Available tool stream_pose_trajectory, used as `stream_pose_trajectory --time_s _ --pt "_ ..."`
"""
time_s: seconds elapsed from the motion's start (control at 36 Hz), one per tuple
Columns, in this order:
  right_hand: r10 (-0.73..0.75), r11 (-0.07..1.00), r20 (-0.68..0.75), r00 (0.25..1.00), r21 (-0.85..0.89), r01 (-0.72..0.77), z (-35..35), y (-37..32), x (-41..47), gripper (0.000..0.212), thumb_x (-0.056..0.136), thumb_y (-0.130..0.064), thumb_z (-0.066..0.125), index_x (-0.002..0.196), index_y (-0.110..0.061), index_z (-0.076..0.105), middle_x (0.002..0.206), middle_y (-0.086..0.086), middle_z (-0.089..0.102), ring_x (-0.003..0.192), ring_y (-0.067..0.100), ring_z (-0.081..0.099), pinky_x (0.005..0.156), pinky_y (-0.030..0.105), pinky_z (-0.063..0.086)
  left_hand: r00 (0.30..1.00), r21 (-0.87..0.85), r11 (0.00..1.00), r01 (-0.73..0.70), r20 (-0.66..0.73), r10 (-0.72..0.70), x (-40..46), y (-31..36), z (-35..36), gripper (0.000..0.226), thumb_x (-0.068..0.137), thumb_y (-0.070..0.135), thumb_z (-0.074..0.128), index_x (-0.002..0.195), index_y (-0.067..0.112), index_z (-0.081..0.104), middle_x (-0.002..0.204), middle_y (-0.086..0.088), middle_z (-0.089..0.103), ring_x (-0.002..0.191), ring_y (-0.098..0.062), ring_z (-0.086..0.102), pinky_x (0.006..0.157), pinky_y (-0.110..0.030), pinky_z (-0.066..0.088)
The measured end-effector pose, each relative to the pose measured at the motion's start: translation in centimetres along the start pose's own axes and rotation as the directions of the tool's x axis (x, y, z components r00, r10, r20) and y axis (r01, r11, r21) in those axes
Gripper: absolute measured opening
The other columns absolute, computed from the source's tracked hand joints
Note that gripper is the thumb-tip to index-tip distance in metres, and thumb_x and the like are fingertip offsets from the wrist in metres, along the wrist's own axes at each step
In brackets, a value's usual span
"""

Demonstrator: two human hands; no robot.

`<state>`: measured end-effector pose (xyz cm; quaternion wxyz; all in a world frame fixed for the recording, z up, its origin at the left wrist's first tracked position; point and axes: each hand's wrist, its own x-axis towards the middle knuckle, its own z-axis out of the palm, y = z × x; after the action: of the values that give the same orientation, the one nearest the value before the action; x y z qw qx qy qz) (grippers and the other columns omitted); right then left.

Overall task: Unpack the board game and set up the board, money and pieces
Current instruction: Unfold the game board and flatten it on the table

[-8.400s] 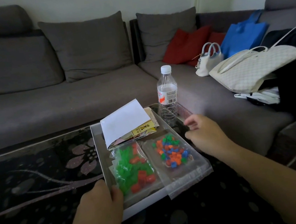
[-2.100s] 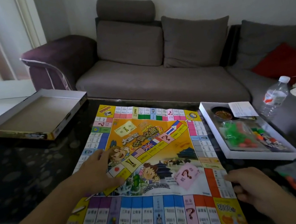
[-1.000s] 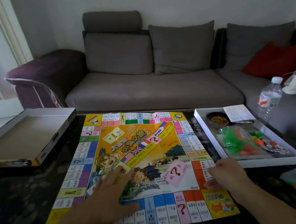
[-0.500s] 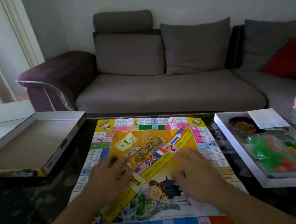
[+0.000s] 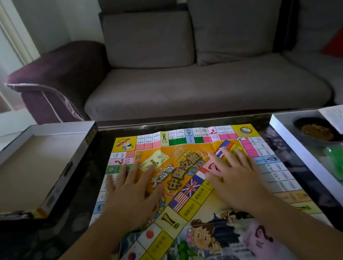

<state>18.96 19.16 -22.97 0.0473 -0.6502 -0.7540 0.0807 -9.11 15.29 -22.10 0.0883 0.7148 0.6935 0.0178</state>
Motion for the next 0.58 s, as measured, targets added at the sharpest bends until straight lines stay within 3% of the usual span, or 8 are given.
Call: stream_pose_trajectory --time_s 0.11,0.19,0.25,0.39,0.53,0.58 --pt "0.0 0.999 0.012 1.0 0.049 0.0 -0.3 0.5 -1.5 0.069 0.102 -0.069 0.012 0.163 -0.046 -0.009 0.176 -0.001 -0.01 0.159 0.03 -0.02 0.128 0.055 -0.009 1.0 -0.031 0.999 -0.013 0.017 0.013 -1.0 0.0 0.1 0.1 0.068 0.092 -0.019 0.159 0.051 -0.013 0.172 0.006 -0.019 0.157 -0.028 -0.022 0.124 -0.062 -0.011" --pt "0.007 0.997 0.043 0.999 0.082 -0.011 -0.8 0.7 -3.9 0.07 0.103 -0.07 0.016 0.164 -0.045 -0.006 0.176 0.0 -0.011 0.159 0.031 -0.02 0.127 0.053 -0.01 1.0 -0.06 0.998 0.0 0.028 0.001 -2.5 0.9 0.2 0.07 0.095 0.076 0.007 0.159 0.053 -0.008 0.173 0.005 -0.017 0.158 -0.026 -0.021 0.125 -0.06 -0.011" --pt "-0.001 0.997 0.034 0.999 0.074 -0.001 -1.3 0.6 -5.7 0.07 0.103 -0.071 0.016 0.163 -0.046 -0.008 0.175 0.0 -0.011 0.159 0.031 -0.019 0.124 0.052 -0.013 1.0 -0.095 0.995 -0.001 0.017 0.002 -3.9 1.7 0.4 0.065 0.101 0.07 0.015 0.16 0.053 -0.005 0.173 0.006 -0.015 0.159 -0.025 -0.02 0.125 -0.061 -0.011" --pt "-0.047 0.999 0.016 0.999 -0.003 0.047 -1.0 1.1 -9.3 0.068 0.102 -0.072 0.006 0.162 -0.047 -0.015 0.175 -0.002 -0.016 0.159 0.027 -0.022 0.127 0.054 -0.012 1.0 -0.055 0.998 -0.008 0.014 0.009 -6.7 2.9 1.6 0.078 0.083 0.083 -0.007 0.156 0.057 -0.016 0.171 0.012 -0.021 0.158 -0.024 -0.021 0.122 -0.066 -0.014" --pt "-0.058 0.998 0.033 0.998 -0.013 0.059 -0.8 1.8 -10.4 0.068 0.1 -0.074 0.003 0.161 -0.049 -0.015 0.175 -0.005 -0.014 0.159 0.027 -0.022 0.128 0.057 -0.007 0.998 -0.04 0.998 0.056 -0.013 -0.056 -7.8 2.7 2.2 0.066 0.092 0.081 -0.001 0.152 0.062 -0.021 0.169 0.011 -0.028 0.158 -0.026 -0.023 0.122 -0.066 -0.012" --pt "-0.062 0.998 0.033 0.998 -0.017 0.062 -1.0 2.7 -11.0 0.068 0.1 -0.074 0.002 0.161 -0.05 -0.014 0.175 -0.007 -0.012 0.16 0.025 -0.019 0.129 0.055 -0.005 0.999 -0.02 0.999 0.035 -0.011 -0.035 -7.8 2.2 2.3 0.077 0.082 0.085 -0.016 0.154 0.057 -0.021 0.169 0.009 -0.029 0.158 -0.029 -0.021 0.12 -0.069 -0.009"
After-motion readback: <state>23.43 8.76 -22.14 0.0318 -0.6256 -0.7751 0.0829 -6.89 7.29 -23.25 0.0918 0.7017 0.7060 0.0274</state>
